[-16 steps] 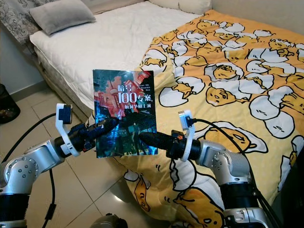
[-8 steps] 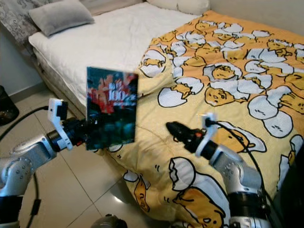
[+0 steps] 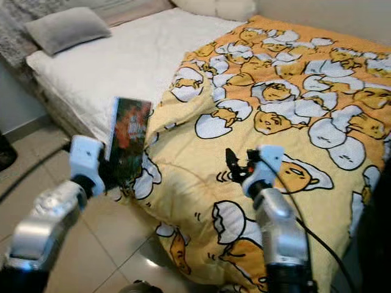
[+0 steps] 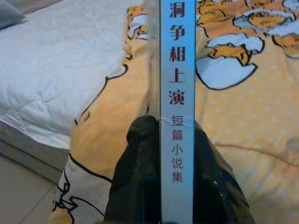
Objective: Clean up the room
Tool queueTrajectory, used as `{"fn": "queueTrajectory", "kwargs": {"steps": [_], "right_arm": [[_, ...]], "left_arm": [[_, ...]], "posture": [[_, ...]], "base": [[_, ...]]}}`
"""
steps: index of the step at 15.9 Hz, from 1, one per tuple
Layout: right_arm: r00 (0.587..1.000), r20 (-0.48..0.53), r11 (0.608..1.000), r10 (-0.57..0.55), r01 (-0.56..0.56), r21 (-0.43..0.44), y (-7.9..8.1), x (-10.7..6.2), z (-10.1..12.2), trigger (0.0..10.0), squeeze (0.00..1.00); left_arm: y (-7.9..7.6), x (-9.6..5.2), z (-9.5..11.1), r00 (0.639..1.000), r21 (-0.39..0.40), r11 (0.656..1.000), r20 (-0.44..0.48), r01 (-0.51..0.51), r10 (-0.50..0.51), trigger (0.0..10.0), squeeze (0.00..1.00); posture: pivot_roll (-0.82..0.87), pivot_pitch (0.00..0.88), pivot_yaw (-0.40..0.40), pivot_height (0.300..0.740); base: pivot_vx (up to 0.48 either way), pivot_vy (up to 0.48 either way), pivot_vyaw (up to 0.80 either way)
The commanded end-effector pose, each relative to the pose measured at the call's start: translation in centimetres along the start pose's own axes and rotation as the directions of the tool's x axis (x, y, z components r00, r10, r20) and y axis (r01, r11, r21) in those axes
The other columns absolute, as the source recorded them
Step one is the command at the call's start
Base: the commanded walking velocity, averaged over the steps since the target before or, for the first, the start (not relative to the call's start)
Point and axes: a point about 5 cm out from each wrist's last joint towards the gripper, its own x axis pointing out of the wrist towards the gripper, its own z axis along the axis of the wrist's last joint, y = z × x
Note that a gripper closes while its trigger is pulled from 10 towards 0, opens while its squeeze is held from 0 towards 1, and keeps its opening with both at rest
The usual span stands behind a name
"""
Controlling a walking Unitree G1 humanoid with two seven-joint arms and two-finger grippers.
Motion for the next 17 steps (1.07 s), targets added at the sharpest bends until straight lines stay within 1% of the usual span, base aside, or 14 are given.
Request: {"fn": "queueTrajectory", "kwargs": {"steps": [1, 2, 3, 5, 7, 8, 10, 13, 15, 17], "right_arm": [[1.000, 0.013, 1.000, -0.017, 0.017, -0.016, 0.5, -0.1, 0.1, 10.0, 0.00], [0.999, 0.002, 0.999, -0.039, 0.039, -0.024, 0.5, -0.1, 0.0, 10.0, 0.00], [0.999, -0.009, 0.997, -0.037, 0.037, -0.065, 0.9, -0.2, -0.1, 10.0, 0.00], [0.999, -0.017, 0.996, -0.042, 0.041, -0.076, 1.0, -0.3, -0.2, 10.0, 0.00], [0.997, -0.045, 0.994, -0.070, 0.066, -0.087, 1.5, -0.6, -1.0, 10.0, 0.00], [0.994, -0.060, 0.990, -0.088, 0.081, -0.113, 1.5, -0.6, -1.3, 10.0, 0.00], [0.990, -0.075, 0.983, -0.119, 0.107, -0.146, 1.2, -0.6, -1.3, 10.0, 0.00], [0.989, -0.069, 0.982, -0.133, 0.122, -0.141, 1.0, -0.5, -1.0, 10.0, 0.00], [0.986, -0.083, 0.977, -0.142, 0.127, -0.169, 1.0, -0.4, -1.0, 10.0, 0.00], [0.985, -0.082, 0.976, -0.149, 0.133, -0.174, 0.9, -0.3, -0.8, 10.0, 0.00]], "left_arm": [[0.2, -0.3, 0.8, 0.998, 0.025, 0.999, 0.047, -0.032, 0.030, 10.0, 0.00], [0.3, -0.6, 0.5, 0.998, 0.027, 0.998, 0.040, -0.050, 0.049, 10.0, 0.00], [0.5, -1.0, 0.2, 0.997, 0.035, 0.997, 0.029, -0.071, 0.070, 10.0, 0.00], [0.6, -1.2, 0.0, 0.997, 0.038, 0.996, 0.024, -0.078, 0.077, 10.0, 0.00], [0.8, -1.4, -0.2, 0.996, 0.049, 0.995, 0.019, -0.091, 0.090, 10.0, 0.00], [0.9, -1.3, -0.1, 0.996, 0.044, 0.995, 0.011, -0.093, 0.092, 10.0, 0.00], [0.9, -1.0, 0.0, 0.996, 0.043, 0.995, 0.009, -0.089, 0.088, 10.0, 0.00], [0.8, -0.9, 0.2, 0.996, 0.041, 0.996, 0.012, -0.084, 0.084, 10.0, 0.00], [0.7, -0.8, 0.2, 0.996, 0.006, 0.996, 0.002, -0.086, 0.086, 10.0, 0.00], [0.7, -0.8, 0.3, 0.996, 0.004, 0.996, 0.002, -0.085, 0.085, 10.0, 0.00]], "posture": [[-0.03, 0.000, 0.071, 0.740], [-0.03, 0.000, 0.069, 0.740], [-0.02, 0.000, 0.062, 0.740], [-0.02, 0.000, 0.061, 0.740], [-0.02, 0.000, 0.060, 0.740], [-0.02, 0.000, 0.064, 0.740], [-0.02, 0.000, 0.070, 0.740], [-0.02, 0.000, 0.066, 0.740], [-0.01, 0.000, 0.057, 0.740], [-0.01, 0.000, 0.049, 0.740]], "base": [[0.000, 0.262, 0.00], [0.000, 0.364, 0.00], [0.000, 0.409, 0.00], [0.000, 0.409, 0.00], [0.000, 0.412, 0.00], [0.000, 0.412, -0.46], [0.000, 0.412, -0.79], [0.000, 0.410, -0.79], [0.000, 0.392, -0.79], [0.000, 0.375, -0.79]]}}
